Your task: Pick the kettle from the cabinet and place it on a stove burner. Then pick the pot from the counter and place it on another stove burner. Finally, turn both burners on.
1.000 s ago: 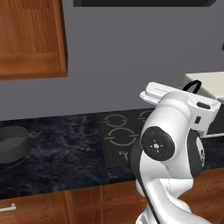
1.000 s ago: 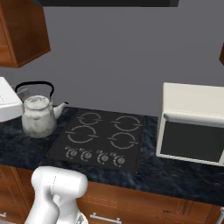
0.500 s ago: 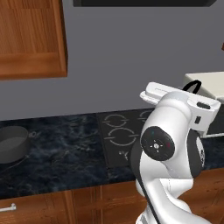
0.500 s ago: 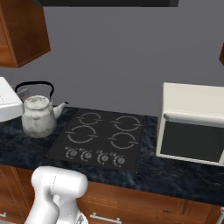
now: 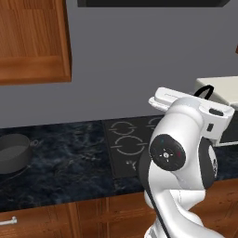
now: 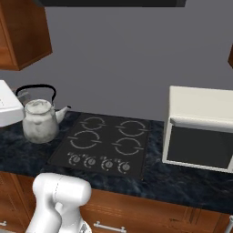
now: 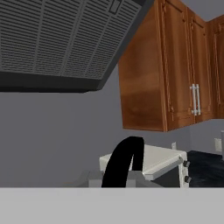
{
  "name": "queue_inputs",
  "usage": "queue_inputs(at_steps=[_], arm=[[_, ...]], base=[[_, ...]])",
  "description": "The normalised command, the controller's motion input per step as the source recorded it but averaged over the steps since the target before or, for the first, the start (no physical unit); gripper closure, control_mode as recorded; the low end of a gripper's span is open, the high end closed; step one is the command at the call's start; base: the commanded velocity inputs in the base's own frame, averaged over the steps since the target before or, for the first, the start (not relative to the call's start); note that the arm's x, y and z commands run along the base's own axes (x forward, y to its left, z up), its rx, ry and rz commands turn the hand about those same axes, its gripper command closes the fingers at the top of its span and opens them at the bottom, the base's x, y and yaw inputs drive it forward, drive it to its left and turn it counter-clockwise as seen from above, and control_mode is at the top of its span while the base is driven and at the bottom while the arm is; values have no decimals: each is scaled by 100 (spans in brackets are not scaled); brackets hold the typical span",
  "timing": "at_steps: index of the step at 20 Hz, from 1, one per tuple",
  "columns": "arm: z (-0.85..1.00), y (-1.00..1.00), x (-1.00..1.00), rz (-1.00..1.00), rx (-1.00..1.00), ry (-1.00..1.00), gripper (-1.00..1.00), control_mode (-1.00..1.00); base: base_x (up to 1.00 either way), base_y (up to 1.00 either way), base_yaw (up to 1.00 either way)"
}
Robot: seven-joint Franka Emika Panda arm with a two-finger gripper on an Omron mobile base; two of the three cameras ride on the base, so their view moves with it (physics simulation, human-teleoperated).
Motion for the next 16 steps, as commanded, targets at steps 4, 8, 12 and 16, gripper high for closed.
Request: queue_inputs(at_steps=[4, 8, 12, 16], arm=[[0, -3, 8, 0, 0, 0, 100, -100], [0, -12, 40, 0, 0, 0, 100, -100], [0, -9, 42, 0, 0, 0, 100, -100], [0, -2, 44, 0, 0, 0, 100, -100]], base=[[23, -8, 0], [0, 0, 0], [0, 0, 0], [0, 0, 0]])
